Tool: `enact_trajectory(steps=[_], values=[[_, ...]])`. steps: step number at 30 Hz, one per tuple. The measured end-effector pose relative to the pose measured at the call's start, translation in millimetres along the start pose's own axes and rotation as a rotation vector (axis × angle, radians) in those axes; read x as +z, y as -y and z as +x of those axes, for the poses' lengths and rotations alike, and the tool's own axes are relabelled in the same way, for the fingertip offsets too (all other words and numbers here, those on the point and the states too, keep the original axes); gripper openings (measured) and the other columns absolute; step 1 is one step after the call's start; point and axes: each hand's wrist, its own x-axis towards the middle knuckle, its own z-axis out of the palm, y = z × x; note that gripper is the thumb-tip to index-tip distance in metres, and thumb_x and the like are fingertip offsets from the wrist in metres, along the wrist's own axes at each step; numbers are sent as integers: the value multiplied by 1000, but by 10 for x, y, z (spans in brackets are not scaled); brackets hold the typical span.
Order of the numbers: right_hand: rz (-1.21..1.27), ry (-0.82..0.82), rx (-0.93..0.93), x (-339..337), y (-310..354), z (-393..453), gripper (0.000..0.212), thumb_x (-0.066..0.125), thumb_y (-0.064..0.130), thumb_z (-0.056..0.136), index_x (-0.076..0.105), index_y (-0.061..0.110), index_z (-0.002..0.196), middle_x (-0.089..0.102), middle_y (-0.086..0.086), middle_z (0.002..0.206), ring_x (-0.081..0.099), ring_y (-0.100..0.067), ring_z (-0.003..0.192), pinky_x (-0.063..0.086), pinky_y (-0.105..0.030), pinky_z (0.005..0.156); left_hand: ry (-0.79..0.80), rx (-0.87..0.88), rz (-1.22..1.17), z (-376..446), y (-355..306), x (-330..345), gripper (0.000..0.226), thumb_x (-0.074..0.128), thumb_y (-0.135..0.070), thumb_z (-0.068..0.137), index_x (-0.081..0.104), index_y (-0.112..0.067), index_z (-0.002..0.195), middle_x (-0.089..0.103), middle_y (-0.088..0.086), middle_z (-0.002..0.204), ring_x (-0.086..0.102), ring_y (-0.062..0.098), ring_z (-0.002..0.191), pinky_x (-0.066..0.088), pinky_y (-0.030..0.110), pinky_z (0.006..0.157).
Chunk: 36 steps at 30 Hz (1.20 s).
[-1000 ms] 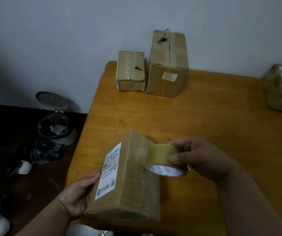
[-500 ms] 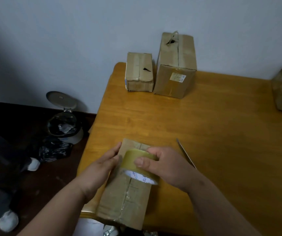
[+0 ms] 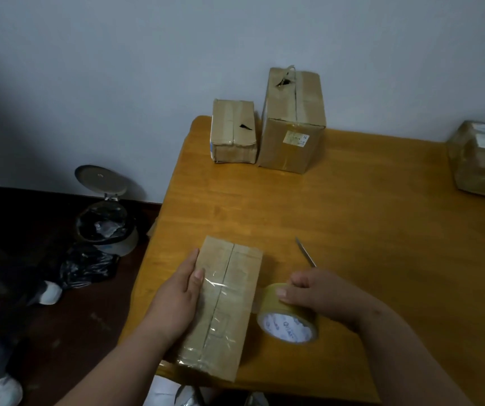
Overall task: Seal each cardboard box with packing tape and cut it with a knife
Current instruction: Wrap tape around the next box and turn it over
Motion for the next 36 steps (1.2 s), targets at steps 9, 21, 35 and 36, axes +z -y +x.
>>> enact_trajectory(steps=[9,21,35,36], values=[[-139,-112,-92,163,-96,131,34,64,41,91,50,24,65,50,10,70,47,-4,64,36,-25,61,21,241,818,-65,-120,194,65,-4,-64,89,-34,-37,140,-40,-8,152,-32,17,143,-8,40,119],[262,-137,-83,237,-359,125,19,72,36,86,66,21,77,68,-4,80,61,-12,75,46,-33,72,162,406,1045,-178,-219,166,79,-6,-70,90,-3,-24,155,-9,-8,162,-17,17,148,-14,50,116],[-16,-99,-185,-116,-325,72,17,66,27,91,66,10,86,52,9,64,45,-3,60,37,-25,61,11,273,1028,-165,-236,310,84,-15,-83,78,-32,-35,145,-33,-19,153,-37,6,139,-28,48,111],[-102,-106,-163,-141,-346,88,21,65,31,92,64,12,82,49,10,64,43,-3,60,36,-26,60,17,265,1039,-166,-235,301,84,-16,-83,77,-35,-36,143,-36,-19,151,-39,5,137,-29,48,111]])
